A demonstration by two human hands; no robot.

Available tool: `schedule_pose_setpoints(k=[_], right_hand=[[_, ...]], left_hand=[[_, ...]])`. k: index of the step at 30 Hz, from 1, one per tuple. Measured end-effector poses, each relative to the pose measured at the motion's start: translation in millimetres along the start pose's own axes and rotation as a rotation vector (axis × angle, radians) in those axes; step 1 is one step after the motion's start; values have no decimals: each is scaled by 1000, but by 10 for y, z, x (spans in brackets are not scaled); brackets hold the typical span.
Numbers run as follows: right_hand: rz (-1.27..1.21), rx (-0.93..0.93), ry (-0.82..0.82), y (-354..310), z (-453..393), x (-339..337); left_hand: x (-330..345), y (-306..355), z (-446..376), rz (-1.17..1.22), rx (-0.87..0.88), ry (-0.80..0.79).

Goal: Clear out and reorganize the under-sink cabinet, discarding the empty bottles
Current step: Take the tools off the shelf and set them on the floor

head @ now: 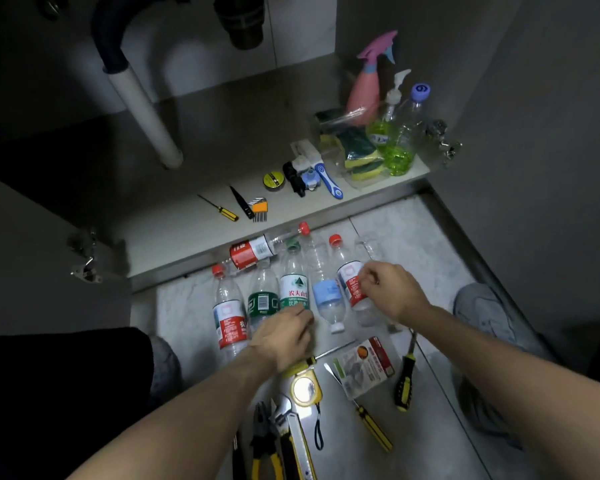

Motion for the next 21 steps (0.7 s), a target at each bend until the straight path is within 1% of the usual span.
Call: schedule_pose_setpoints(k=[3,5,7,9,11,13,15,17,18,21], right_hand=[[-31,-34,2,-303,-303,-108],[-62,-49,18,-505,-512,-179],[-63,-76,30,-728,-722,-216],[-60,-114,36,-979,-913,-208],[-78,-148,41,-1245,-1091,-160],[-87,-176,22,-1500,-1249,-47],[-63,-188,-9,-1715,-1376,111],[-16,-183,-27,-1884,-1483,280],[24,-183,-20,-1950,-1529,361],[164,-188,5,-2084,-1608,586]], left_hand=[[-301,-175,-225,23,-38,94],[-512,-392,-352,71,-123,175],[-730,-679,-452,134,-253,245],[-980,-1025,-551,114,-383,339],[-1220,-1422,-637,105,-549,432],[-1375,-1826,-689,143,-731,507],[-1412,-2175,-725,258,-894,537],[-1383,-2386,-768,388,-1001,523],[-1363,-2440,-796,403,-1024,503],[-1321,-2512,-884,342,-1033,434]])
Point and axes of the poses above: each hand's wrist, its own z-axis away from the middle knuckle, its own x-axis out of the palm, y = z × x, the point moved 5 cm from there along -z, towards the middle knuckle, and after that the axes turned 5 degrees about x, right-handed, at the moved point
